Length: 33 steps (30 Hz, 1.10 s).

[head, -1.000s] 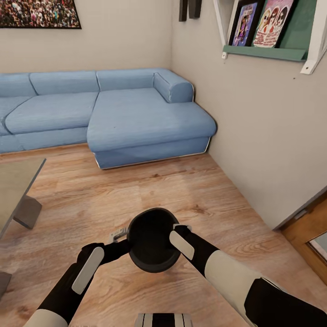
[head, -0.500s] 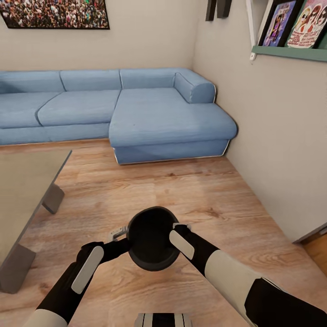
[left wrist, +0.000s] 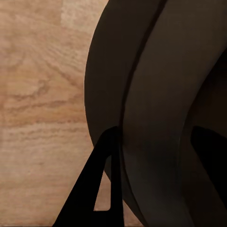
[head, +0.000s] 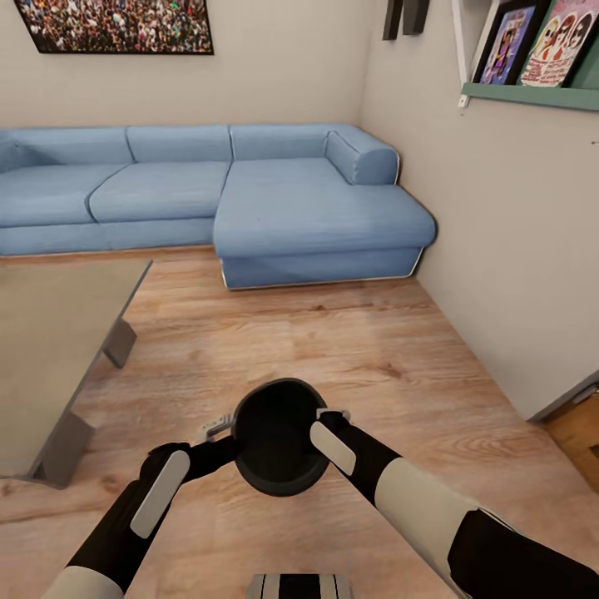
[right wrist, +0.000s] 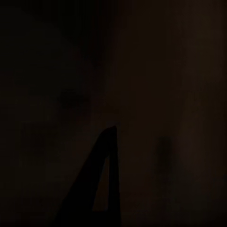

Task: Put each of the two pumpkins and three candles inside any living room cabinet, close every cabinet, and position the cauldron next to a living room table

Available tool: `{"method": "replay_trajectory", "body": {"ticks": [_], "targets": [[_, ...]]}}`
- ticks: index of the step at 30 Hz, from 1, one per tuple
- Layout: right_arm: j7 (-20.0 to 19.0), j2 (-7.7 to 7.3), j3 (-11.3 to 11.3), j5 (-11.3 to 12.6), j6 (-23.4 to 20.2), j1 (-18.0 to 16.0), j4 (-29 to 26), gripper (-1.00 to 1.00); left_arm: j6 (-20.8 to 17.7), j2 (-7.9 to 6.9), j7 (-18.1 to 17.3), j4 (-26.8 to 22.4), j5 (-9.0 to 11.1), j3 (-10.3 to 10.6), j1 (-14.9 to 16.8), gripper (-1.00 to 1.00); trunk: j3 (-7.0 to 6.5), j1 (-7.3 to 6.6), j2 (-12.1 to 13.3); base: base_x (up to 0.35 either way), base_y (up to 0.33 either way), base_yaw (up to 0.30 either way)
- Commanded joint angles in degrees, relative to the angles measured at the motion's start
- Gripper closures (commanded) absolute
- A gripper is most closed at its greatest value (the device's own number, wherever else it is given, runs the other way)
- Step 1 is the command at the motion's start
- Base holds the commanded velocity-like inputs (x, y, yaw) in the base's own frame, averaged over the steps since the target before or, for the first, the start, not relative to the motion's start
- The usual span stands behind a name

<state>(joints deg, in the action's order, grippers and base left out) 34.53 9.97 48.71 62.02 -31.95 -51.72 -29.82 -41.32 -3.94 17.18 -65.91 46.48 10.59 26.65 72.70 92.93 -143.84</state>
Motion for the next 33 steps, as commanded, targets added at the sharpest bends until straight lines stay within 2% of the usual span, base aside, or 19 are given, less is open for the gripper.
{"method": "replay_trajectory", "body": {"ticks": [1,6,19,25,33], "targets": [[0.62,0.02,1.12,3.37,0.31,-0.05,-0.06,1.0,0.27,-0.01,0.45,-0.09,1.8,0.21,0.07,1.0,0.04,-0.05,-0.03,-0.305,0.101,0.232],[0.62,0.02,1.12,3.37,0.32,-0.05,-0.06,1.0,0.23,-0.01,0.41,-0.1,1.84,-0.1,0.07,1.0,0.04,-0.05,-0.03,-0.31,0.129,0.197],[0.62,0.02,1.1,3.37,0.36,-0.05,-0.06,1.0,0.2,-0.03,0.4,-0.1,1.86,-0.13,0.07,1.0,0.04,-0.05,-0.03,-0.3,0.184,0.018],[0.62,0.02,1.1,3.37,0.33,-0.05,-0.06,1.0,0.18,-0.09,0.4,-0.1,1.86,-0.14,0.07,1.0,0.04,-0.05,-0.03,-0.176,0.268,0.186],[0.62,0.02,1.09,3.37,0.39,-0.05,-0.06,1.0,0.18,-0.1,0.4,-0.1,1.86,-0.22,0.07,1.0,0.04,-0.05,-0.03,-0.096,0.309,0.015]]}}
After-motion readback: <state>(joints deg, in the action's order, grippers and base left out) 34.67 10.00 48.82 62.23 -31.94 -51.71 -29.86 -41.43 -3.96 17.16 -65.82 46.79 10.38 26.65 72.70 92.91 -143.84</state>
